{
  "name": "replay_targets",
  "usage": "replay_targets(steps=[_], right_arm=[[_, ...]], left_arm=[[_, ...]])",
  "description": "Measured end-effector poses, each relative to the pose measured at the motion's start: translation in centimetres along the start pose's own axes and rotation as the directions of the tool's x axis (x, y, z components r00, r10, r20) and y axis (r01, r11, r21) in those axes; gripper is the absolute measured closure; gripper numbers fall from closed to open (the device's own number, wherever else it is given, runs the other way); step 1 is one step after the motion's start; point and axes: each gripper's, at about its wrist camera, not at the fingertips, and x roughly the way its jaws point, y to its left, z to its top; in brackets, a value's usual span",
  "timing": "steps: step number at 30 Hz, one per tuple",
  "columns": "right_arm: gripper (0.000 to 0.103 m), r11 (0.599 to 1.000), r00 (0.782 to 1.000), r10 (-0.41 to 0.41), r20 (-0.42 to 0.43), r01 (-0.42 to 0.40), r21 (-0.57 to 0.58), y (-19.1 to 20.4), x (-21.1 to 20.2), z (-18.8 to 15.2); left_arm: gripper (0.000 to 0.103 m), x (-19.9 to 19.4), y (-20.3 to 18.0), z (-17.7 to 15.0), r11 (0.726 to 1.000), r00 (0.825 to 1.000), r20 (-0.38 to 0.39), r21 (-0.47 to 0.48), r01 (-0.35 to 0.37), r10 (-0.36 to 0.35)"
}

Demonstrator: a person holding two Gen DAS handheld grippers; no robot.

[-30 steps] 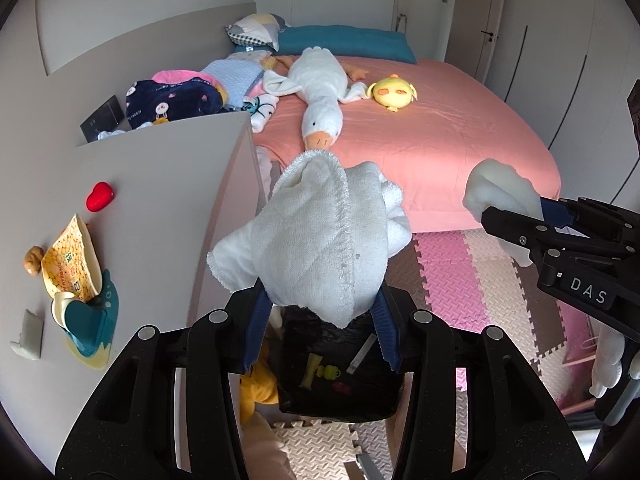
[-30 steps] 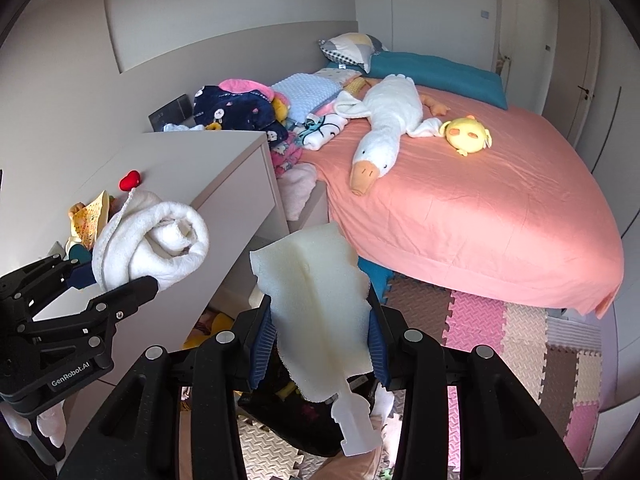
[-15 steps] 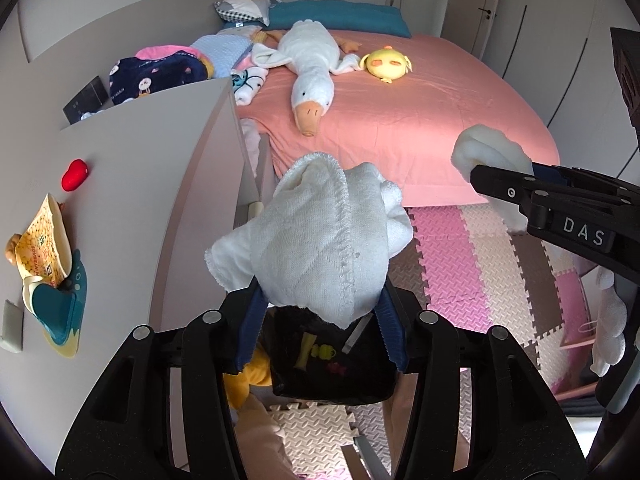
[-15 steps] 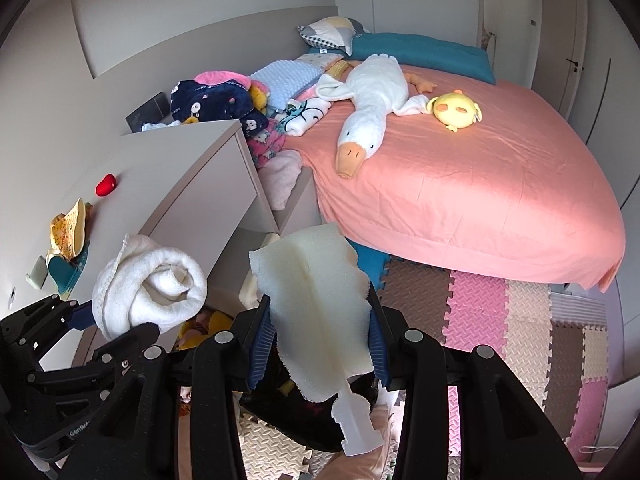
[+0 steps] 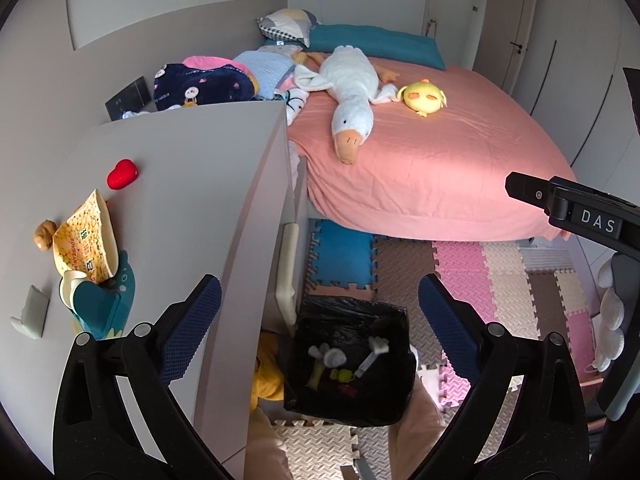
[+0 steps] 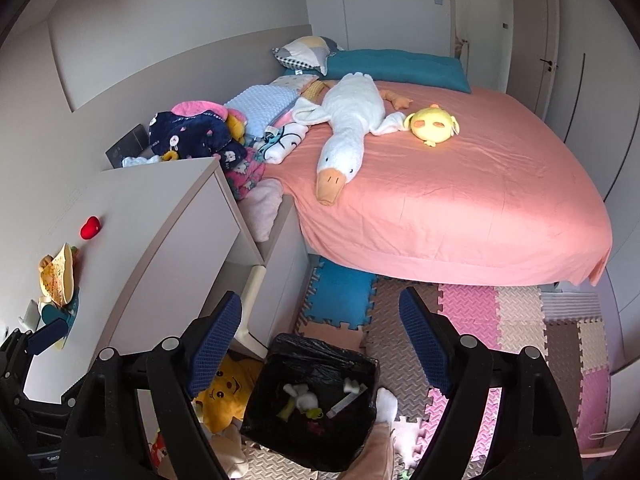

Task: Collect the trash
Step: 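Move both open grippers back over the desk items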

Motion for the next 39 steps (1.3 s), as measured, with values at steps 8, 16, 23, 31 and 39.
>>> replay_targets(steps=[8, 16, 23, 31, 39], right_arm=[[0.022, 1.0, 1.0, 0.014, 0.001, -0.014, 0.0, 0.7, -0.1, -0.2], [0.022, 0.999, 0.999, 0.048, 0.012, -0.048, -0.014, 2.8, -0.3, -0.1], [0.022, 0.995, 0.997, 0.079, 0.0, -0.079, -0.057, 6.4, 0.1, -0.1], [0.022, 0.986, 0.992, 0.126, 0.004, -0.124, -0.11, 10.5, 0.4, 0.0], [0.022, 0.973, 0.986, 0.164, -0.016, -0.165, -0.163, 14.2, 1.2, -0.2]], left_arm=[[0.008, 0.1, 0.1, -0.2, 1.0, 1.0, -0.002, 0.002, -0.004, 0.004], [0.008, -0.9, 2.3, -0.3, 0.999, 0.999, 0.016, -0.013, -0.029, 0.03], [0.008, -2.3, 5.7, -0.8, 0.996, 0.997, 0.029, -0.055, -0.063, 0.065], [0.008, -4.1, 10.0, -1.6, 0.988, 0.992, 0.047, -0.11, -0.11, 0.116], [0.008, -5.1, 13.8, -2.3, 0.977, 0.986, 0.048, -0.15, -0.152, 0.161]])
